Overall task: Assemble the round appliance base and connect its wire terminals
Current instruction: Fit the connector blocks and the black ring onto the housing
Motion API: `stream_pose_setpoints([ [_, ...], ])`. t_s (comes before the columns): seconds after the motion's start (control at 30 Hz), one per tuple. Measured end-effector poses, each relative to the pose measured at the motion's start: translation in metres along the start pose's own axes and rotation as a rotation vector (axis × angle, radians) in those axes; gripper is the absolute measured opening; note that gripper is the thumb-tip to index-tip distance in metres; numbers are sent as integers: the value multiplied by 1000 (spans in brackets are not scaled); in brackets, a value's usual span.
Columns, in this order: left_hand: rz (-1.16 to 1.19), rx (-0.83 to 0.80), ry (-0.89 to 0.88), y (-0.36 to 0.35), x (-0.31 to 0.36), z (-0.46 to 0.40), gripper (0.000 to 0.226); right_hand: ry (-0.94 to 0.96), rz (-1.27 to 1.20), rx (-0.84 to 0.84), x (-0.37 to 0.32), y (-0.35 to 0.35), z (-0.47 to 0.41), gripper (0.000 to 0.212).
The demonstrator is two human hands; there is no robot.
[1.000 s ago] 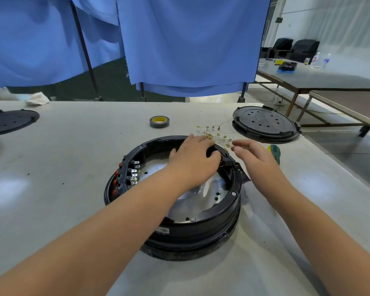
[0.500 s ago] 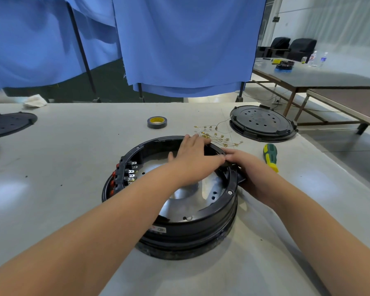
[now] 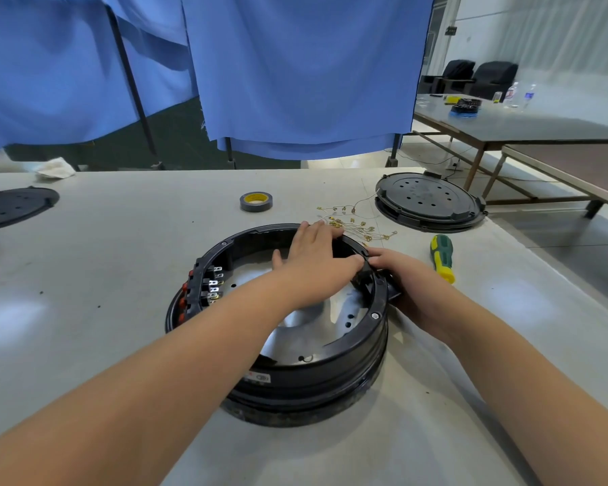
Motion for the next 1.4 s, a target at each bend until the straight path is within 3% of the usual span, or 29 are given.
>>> stream_pose_setpoints([
  [0.3, 16, 3, 34, -1, 5, 1, 61, -74, -13, 74, -3, -3, -5, 42],
  [0.5, 21, 1, 34, 0, 7, 2, 60, -94, 149, 95, -7, -7, -9, 42],
  [0.73, 19, -51, 27, -1, 1, -5, 62, -60, 115, 142, 2, 4, -4, 17],
  [0.87, 35, -62, 43, -2, -1, -10, 63, -64, 92, 107, 4, 5, -3, 12],
  [1.2, -14, -51, 17, 0, 2, -3, 64, 24, 155, 48, -3, 2, -5, 24],
  [1.4, -49, -41, 14, 1, 3, 3, 61, 81, 68, -17, -3, 7, -5, 30],
])
Point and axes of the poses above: each hand's wrist, its own z-axis away from the middle knuckle, its own y-axis out of the back of the hand, x = y × z, the point moved 4 cm from there along -z, towards the middle knuckle, and after that the axes turned 9 degrees about y, right-handed, at the moved point
